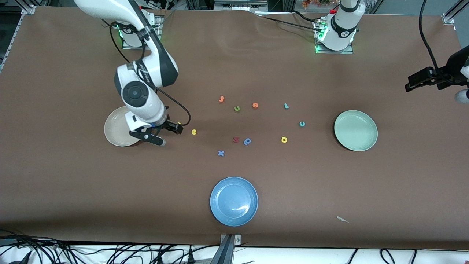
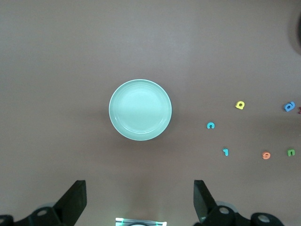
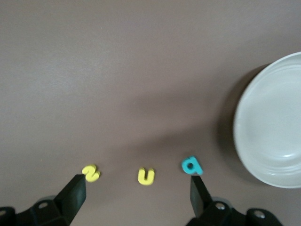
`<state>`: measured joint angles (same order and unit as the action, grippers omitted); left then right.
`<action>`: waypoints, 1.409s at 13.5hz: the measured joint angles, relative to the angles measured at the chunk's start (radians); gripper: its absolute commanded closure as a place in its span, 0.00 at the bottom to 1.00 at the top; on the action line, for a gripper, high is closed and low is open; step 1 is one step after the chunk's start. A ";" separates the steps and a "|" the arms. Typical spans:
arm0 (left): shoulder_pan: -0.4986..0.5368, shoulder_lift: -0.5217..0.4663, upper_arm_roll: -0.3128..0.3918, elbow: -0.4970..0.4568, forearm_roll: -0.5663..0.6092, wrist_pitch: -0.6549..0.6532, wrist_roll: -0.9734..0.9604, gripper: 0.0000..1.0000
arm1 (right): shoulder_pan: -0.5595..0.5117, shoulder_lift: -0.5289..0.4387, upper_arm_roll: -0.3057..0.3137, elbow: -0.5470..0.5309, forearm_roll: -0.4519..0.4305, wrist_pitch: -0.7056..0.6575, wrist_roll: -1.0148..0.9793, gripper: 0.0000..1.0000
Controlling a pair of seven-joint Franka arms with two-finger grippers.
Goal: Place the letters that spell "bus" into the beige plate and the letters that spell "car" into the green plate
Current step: 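Move the right gripper over the yellow u beside the white plate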
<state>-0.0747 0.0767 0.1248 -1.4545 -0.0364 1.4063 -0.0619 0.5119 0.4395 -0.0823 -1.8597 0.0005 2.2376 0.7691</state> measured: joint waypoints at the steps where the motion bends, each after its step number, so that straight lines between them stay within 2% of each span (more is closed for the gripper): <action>1: 0.007 0.000 0.002 0.000 0.000 0.000 0.000 0.00 | 0.000 0.024 0.003 -0.001 0.000 0.026 0.013 0.01; 4: 0.016 0.000 0.003 0.000 0.000 -0.001 0.000 0.00 | 0.001 0.067 0.023 -0.018 0.001 0.064 0.061 0.01; 10: 0.016 0.000 0.001 0.000 0.000 -0.001 0.000 0.00 | 0.003 0.070 0.042 -0.145 0.001 0.244 0.093 0.02; 14: 0.016 0.001 0.001 0.000 0.000 -0.006 0.000 0.00 | 0.003 0.069 0.042 -0.173 0.001 0.261 0.095 0.09; 16: 0.021 0.001 0.002 0.000 0.000 -0.007 0.000 0.00 | 0.003 0.068 0.042 -0.181 0.001 0.261 0.095 0.15; 19: 0.028 0.018 0.003 -0.006 0.000 -0.019 0.000 0.00 | 0.003 0.068 0.042 -0.192 0.001 0.264 0.096 0.16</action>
<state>-0.0470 0.0942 0.1283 -1.4606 -0.0364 1.3876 -0.0619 0.5145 0.5072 -0.0399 -2.0520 0.0012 2.5013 0.8648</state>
